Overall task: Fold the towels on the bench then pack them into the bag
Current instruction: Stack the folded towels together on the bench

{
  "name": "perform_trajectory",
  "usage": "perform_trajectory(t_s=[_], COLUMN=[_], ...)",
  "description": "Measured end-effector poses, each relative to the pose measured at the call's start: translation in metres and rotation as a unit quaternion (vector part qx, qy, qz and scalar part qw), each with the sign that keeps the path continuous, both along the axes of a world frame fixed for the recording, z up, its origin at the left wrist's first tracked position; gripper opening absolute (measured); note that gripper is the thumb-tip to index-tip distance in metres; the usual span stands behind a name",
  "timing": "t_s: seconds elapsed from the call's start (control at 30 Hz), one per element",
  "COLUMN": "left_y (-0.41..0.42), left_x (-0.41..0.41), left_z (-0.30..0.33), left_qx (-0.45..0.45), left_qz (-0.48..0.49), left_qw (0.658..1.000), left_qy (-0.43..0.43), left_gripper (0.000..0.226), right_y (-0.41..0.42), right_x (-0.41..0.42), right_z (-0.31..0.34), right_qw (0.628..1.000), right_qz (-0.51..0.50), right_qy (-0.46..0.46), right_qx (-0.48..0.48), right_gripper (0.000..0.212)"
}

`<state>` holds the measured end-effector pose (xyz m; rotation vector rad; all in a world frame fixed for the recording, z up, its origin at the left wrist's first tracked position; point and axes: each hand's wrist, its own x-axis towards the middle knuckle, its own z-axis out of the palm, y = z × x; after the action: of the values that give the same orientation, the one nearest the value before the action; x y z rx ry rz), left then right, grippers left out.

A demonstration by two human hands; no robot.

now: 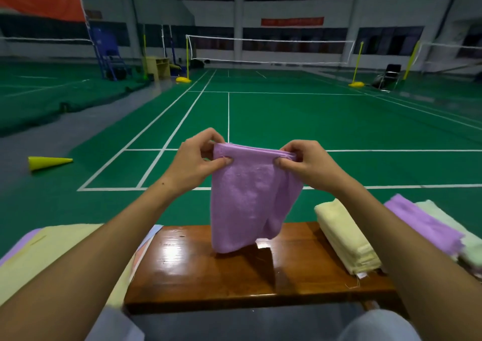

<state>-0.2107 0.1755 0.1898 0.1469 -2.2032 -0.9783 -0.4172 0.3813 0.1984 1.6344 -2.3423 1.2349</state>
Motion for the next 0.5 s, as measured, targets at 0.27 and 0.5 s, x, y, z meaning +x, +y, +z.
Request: perform_trajectory(t_s=[0.27,0.5], left_y=[0.031,0.025], left_x=[0.041,0.030], left_z=[0.024,0.010], left_qx=[0.073,0.095], left_qz=[-0.016,-0.010], left_qw=[0.997,0.995], left_qy=[0.001,-0.029], left_gripper=[0.027,0.015], right_y=[0.040,0.025], right_x=[0.034,0.019], right_z=[0.014,0.000], right_qw=[0.989,0.989], right_qz=[0.045,0.032], right_qy=[-0.119,-0.131], right_qx=[-0.078,-0.054], right_gripper=[0.017,0.025])
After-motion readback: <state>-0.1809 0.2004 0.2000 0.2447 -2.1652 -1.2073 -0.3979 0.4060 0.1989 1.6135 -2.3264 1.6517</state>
